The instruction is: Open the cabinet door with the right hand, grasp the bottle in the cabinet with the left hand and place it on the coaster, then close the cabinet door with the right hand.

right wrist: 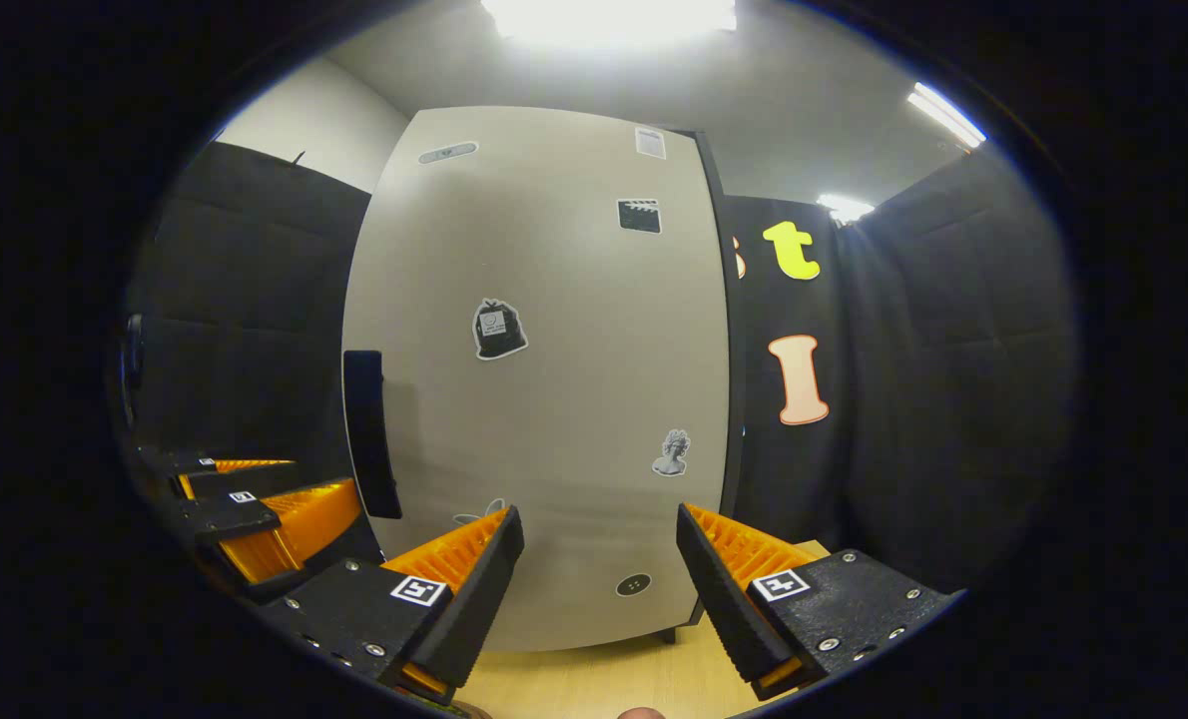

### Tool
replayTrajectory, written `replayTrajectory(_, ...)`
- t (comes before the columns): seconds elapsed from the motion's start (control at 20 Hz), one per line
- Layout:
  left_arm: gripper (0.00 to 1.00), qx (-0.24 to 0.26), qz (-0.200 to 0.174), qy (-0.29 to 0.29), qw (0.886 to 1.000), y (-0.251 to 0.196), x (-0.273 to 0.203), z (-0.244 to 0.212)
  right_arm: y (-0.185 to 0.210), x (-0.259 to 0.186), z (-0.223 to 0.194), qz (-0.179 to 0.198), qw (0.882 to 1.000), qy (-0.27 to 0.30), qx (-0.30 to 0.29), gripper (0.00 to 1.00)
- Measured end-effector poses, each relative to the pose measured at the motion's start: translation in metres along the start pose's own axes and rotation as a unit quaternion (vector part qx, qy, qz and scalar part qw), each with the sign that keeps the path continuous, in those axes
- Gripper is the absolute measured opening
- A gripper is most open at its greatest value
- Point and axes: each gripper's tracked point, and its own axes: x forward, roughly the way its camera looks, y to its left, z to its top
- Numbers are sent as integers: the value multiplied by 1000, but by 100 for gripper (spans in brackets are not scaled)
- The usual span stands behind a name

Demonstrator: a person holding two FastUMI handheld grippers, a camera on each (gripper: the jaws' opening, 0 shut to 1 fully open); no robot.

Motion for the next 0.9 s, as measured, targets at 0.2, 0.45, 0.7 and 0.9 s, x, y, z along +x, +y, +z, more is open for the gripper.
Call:
replayTrajectory(0.2, 71, 1, -16, -4, 1000, -21, -3, 2, -4, -12, 5, -1, 1000, 7, 24, 95)
replayTrajectory(0.45, 71, -9, -13, 3, 1000, -33, -9, -3, -14, -24, 3, -21, 1000, 14, 18, 95)
replayTrajectory(0.7, 71, -14, -22, 5, 1000, -42, -6, -7, -14, -29, 4, -11, 1000, 10, 13, 95)
replayTrajectory(0.9, 71, -3, -20, -10, 1000, -42, -6, 6, -16, -29, 2, -11, 1000, 13, 6, 95)
